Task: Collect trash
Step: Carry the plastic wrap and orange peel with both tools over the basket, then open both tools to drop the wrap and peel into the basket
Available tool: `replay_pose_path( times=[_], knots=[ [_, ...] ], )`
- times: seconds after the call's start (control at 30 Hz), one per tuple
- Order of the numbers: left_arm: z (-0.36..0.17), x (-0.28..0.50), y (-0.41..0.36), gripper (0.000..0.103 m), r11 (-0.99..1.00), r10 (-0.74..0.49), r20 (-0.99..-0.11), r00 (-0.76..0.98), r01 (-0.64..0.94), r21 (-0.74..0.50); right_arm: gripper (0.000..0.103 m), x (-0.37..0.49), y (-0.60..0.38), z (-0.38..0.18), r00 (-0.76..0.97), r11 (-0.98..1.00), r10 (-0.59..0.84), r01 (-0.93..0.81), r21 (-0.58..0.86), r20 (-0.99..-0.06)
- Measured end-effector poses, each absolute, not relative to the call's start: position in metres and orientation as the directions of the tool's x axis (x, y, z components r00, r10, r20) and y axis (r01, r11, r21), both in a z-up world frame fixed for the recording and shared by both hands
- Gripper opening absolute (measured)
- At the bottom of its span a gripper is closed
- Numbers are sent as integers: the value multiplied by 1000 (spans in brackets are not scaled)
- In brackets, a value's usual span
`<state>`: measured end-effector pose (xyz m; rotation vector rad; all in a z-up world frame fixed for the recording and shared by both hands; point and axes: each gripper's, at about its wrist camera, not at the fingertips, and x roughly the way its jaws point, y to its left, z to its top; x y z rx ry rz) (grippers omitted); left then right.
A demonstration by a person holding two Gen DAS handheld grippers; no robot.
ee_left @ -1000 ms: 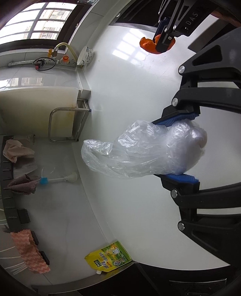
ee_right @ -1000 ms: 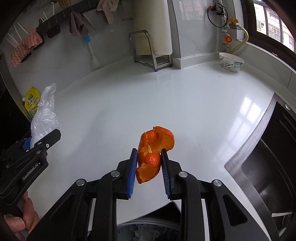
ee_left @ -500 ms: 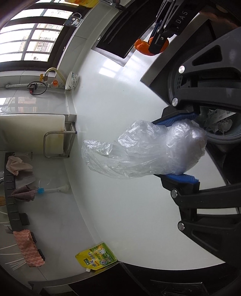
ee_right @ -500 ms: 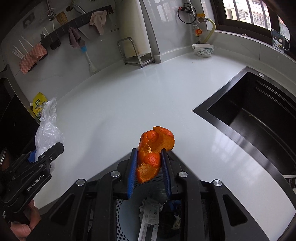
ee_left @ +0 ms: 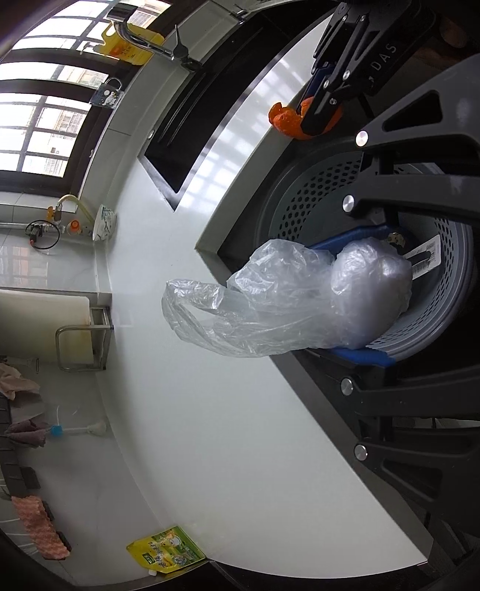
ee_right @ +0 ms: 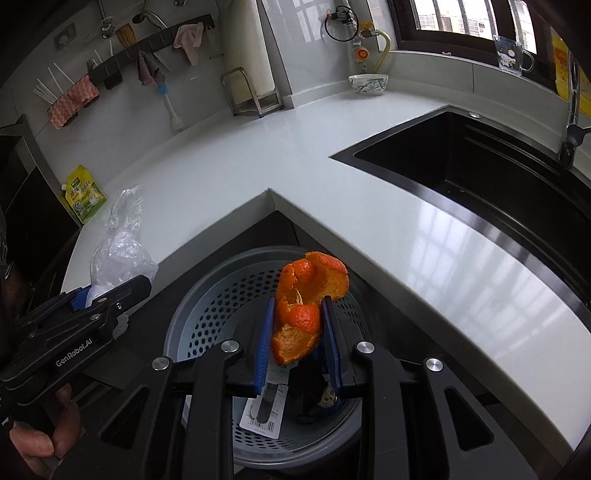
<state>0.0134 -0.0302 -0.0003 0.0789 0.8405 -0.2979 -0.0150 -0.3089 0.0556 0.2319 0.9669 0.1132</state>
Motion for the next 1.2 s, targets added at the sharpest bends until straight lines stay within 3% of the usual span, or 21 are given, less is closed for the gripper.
replay_pose_path(
  times=[0.57, 0.6, 0.67, 0.77, 1.0, 1.2],
  knots=[
    [-35, 8, -41, 51, 946, -201, -798, 568, 325, -7, 26, -10, -298, 7, 481, 963, 240, -9, 269, -843],
    [-36, 9, -40, 54, 947, -200, -799, 567, 322, -8, 27, -9, -297, 8, 482, 963, 242, -12, 270, -842],
    [-36, 9, -37, 61, 950, -195, -798, 570, 313, -9, 43, -9, -296, 11, 493, 964, 237, -15, 264, -837],
    [-37, 11, -32, 70, 956, -178, -798, 576, 292, -2, 55, -10, -296, 17, 509, 969, 222, -19, 246, -832],
    [-36, 11, -26, 82, 963, -173, -799, 576, 268, -15, 55, -11, -301, 19, 501, 971, 200, 16, 240, -842],
    [-36, 9, -22, 85, 970, -155, -806, 571, 243, -14, 58, -17, -296, 21, 495, 979, 169, 20, 205, -852]
  ],
)
